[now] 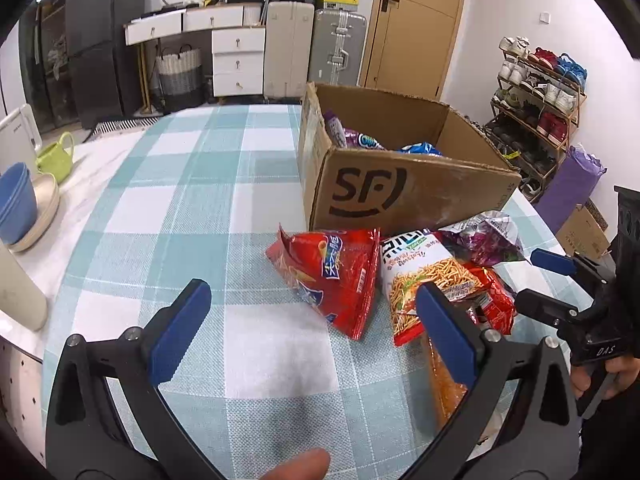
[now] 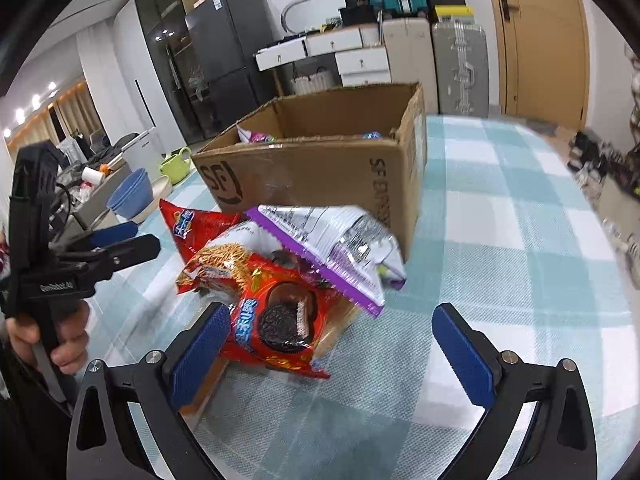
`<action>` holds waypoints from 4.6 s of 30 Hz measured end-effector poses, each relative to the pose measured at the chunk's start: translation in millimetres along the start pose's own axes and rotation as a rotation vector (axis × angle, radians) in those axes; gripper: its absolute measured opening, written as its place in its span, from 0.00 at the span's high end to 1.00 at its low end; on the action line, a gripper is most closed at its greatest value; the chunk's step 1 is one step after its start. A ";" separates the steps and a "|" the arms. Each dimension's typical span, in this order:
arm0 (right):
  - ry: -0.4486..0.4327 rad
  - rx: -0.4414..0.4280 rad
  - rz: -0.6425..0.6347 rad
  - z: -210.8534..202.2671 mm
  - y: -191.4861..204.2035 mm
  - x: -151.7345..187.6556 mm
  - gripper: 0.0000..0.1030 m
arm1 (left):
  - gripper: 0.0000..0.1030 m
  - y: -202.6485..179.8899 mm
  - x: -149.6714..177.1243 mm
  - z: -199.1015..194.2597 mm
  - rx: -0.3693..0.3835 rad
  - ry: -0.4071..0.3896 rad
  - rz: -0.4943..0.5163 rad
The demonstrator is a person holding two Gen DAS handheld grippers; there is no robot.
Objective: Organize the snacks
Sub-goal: 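Withdraw both tools from the box toward the remaining snacks, then grasp the red Oreo pack with the right gripper, then grasp the yellow sponge-cake pack with the left gripper, then carry both packs into the cardboard box and open both grippers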
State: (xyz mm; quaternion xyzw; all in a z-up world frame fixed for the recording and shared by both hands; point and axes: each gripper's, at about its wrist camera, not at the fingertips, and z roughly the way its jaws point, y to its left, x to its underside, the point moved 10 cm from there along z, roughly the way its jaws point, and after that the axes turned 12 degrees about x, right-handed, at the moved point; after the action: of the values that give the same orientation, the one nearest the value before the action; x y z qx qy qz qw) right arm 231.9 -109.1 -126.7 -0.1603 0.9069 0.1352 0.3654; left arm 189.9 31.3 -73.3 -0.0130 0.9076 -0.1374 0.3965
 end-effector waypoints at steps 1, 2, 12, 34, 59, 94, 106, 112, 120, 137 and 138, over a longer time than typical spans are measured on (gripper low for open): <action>0.007 -0.015 0.012 1.3 1.4 0.8 0.01 | 0.01 0.6 0.4 1.2 -0.001 0.001 -0.003; 0.011 -0.029 0.017 2.0 3.3 1.8 0.01 | 0.01 0.3 0.5 1.8 -0.007 0.005 -0.002; 0.040 0.018 0.024 12.9 5.0 6.4 0.01 | 0.01 0.0 2.6 8.2 -0.024 0.025 0.006; 0.042 -0.033 -0.080 9.2 27.4 19.8 0.58 | 0.01 9.4 7.4 19.7 -0.023 0.049 -0.026; -0.051 -0.039 -0.059 -48.2 20.1 19.9 0.59 | 0.01 -47.1 44.4 1.0 0.042 0.100 0.017; -0.071 -0.046 -0.050 -54.7 20.0 17.9 0.59 | 0.67 -121.3 90.7 30.1 0.243 0.218 0.086; -0.143 -0.057 -0.036 -73.5 20.9 6.7 0.59 | 0.67 -119.3 72.9 1.7 0.264 0.138 0.090; -0.154 -0.063 -0.032 -76.4 21.1 4.6 0.59 | 0.67 -118.7 59.1 -15.5 0.273 0.088 0.082; -0.160 -0.069 -0.033 -74.3 21.2 -4.6 0.59 | 0.67 -105.3 36.7 -32.1 0.255 0.029 0.044; -0.192 -0.060 -0.029 -63.4 12.8 -56.7 0.59 | 0.67 -96.6 -46.1 -24.2 0.205 -0.031 0.070; -0.193 -0.059 -0.028 -62.5 12.5 -59.6 0.59 | 0.67 -95.9 -50.0 -23.3 0.204 -0.033 0.069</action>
State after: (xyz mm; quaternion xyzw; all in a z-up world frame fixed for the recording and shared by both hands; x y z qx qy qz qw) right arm 229.0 -109.0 -39.5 -0.1699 0.8607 0.1719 0.4481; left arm 199.1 -48.8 2.5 0.0565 0.8821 -0.2152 0.4151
